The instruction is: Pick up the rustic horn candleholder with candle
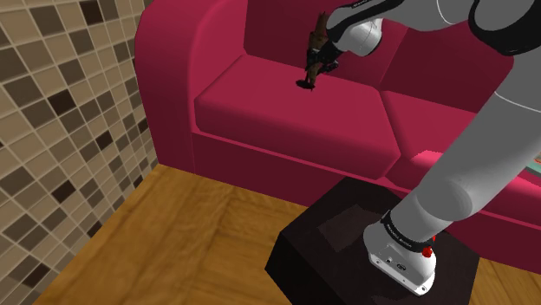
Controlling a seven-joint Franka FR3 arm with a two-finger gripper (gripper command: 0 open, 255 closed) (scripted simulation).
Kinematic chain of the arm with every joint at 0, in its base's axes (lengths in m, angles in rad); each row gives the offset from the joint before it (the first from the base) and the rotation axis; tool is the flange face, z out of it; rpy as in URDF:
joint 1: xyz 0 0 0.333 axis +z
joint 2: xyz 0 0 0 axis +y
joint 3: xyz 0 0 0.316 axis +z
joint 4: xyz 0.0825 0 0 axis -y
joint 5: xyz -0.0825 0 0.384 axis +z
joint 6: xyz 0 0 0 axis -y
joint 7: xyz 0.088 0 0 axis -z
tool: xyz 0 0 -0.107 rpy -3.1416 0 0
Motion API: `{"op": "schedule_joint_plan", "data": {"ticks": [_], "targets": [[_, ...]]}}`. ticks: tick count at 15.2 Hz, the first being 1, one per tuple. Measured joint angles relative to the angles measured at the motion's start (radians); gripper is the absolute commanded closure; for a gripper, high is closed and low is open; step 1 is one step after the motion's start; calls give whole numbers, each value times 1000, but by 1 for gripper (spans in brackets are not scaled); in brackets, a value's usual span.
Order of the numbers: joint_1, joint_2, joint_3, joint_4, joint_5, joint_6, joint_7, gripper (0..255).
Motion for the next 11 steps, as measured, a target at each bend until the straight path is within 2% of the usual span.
{"op": "schedule_joint_plan", "data": {"ticks": [11], "targets": [[5,-59,-14,69,-89,-118,83,255]]}}
